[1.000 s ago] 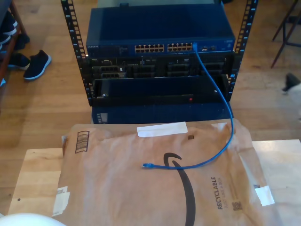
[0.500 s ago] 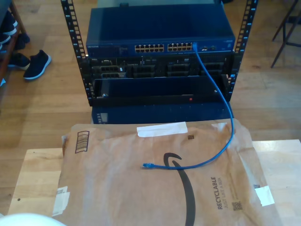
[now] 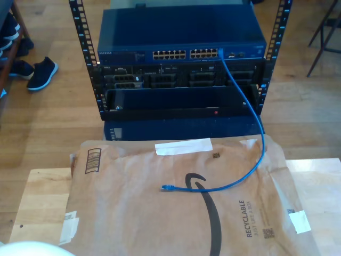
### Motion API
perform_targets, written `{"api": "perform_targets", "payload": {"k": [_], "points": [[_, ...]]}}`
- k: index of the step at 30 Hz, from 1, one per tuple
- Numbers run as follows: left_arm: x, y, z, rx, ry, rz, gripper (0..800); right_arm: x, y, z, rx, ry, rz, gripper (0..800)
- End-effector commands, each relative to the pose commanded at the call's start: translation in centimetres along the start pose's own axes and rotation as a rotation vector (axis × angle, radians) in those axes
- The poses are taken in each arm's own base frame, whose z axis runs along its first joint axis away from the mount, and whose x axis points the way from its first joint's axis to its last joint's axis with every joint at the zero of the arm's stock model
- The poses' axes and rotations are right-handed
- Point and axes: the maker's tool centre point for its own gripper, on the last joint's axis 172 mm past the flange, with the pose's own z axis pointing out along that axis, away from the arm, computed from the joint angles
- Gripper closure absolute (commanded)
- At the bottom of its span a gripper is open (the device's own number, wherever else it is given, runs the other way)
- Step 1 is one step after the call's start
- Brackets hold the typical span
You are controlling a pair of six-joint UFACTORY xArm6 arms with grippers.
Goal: Grab the cable and plug it in
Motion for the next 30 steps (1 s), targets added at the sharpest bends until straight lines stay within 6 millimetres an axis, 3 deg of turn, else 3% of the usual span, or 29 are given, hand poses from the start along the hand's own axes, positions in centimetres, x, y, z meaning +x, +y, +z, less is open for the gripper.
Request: {"api": "perform_targets", "payload": {"k": [7, 10, 19, 30], "points": [[0.0, 0.0, 0.0, 0.0, 0.0, 0.0, 0, -0.6, -0.4, 0.1, 0.017, -0.009, 0.008, 3], [0.0, 0.0, 0.0, 0.0, -0.002, 0.0, 0, -2.7, -0.7, 3.1, 0.014, -0.052, 0.004, 2], [0.0, 0.0, 0.0, 0.0, 0.0, 0.0, 0, -2.6, -1.0, 6.2, 0.064, -0.016, 0.076, 2], [0.0, 0.0, 0.0, 0.0, 0.0, 0.0, 0, -2.5, -1.2, 6.5, 0.063, -0.01, 0.068, 2]]}}
